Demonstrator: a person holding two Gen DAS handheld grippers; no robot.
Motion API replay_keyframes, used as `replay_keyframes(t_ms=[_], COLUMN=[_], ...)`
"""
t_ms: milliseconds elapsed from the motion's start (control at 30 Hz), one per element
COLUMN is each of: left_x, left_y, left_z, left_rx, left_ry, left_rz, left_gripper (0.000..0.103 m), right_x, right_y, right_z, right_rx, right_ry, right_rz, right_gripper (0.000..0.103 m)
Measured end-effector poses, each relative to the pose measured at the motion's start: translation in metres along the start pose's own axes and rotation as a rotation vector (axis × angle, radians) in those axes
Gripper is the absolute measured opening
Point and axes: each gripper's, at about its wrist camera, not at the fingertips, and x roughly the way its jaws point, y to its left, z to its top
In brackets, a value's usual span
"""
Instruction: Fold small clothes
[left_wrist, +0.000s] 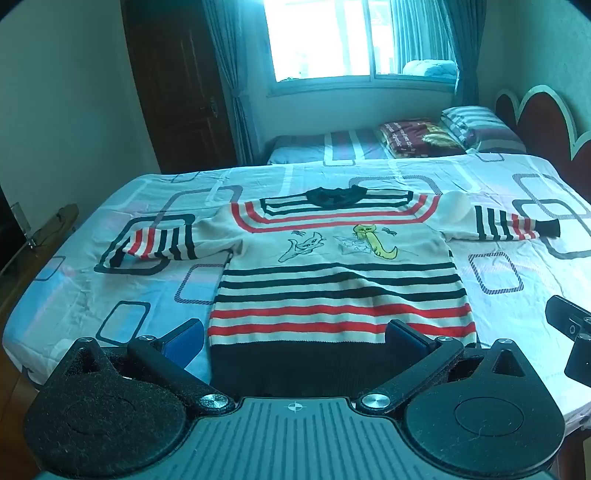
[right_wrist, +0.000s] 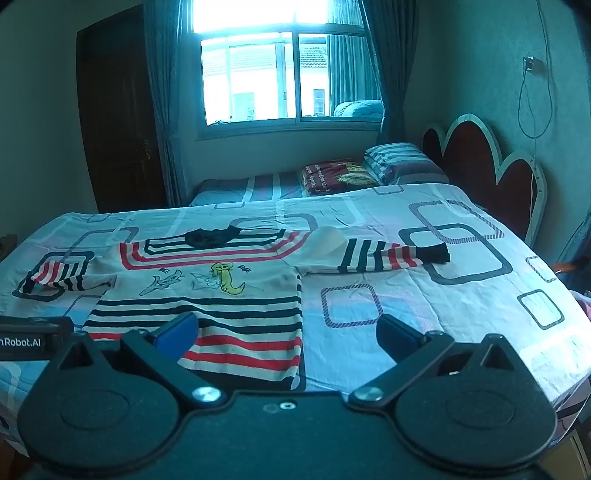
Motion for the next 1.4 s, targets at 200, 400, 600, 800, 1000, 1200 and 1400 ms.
replay_keyframes(t_ms=[200, 400, 600, 800, 1000, 1200, 1400], left_x=[0.0, 0.005, 0.009, 0.013, 0.018, 0.022, 0.024], left_y=[-0.002, -0.002, -0.003, -0.004, -0.003, -0.004, -0.007], left_z=[-0.002, -0.003, -0.003, -0.003, -0.003, -0.003, -0.001], left_rx=[0.003, 0.0, -0.005, -0.008, -0.017, -0.009, -0.012], left_ry=[0.003, 0.004, 0.002, 0.002, -0.009, -0.004, -0.004], left_rz=[0.004, 0.004, 0.0, -0.002, -0.009, -0.006, -0.01], left_gripper=[0.103, 0.103, 0.103, 0.103, 0.103, 0.103, 0.103], right_x=[0.002, 0.003, 0.006, 0.006, 0.008, 0.009, 0.01], right_y=[-0.001, -0.001, 0.0, 0.0, 0.001, 0.001, 0.001], right_z=[-0.001, -0.001, -0.001, -0.001, -0.001, -0.002, -0.002], right_rx=[0.001, 0.004, 0.005, 0.006, 0.007, 0.009, 0.01], right_ry=[0.002, 0.003, 0.007, 0.008, 0.011, 0.011, 0.01], right_rz=[-0.001, -0.003, -0.005, -0.007, -0.008, -0.01, -0.013], right_gripper=[0.102, 0.102, 0.102, 0.102, 0.102, 0.102, 0.102])
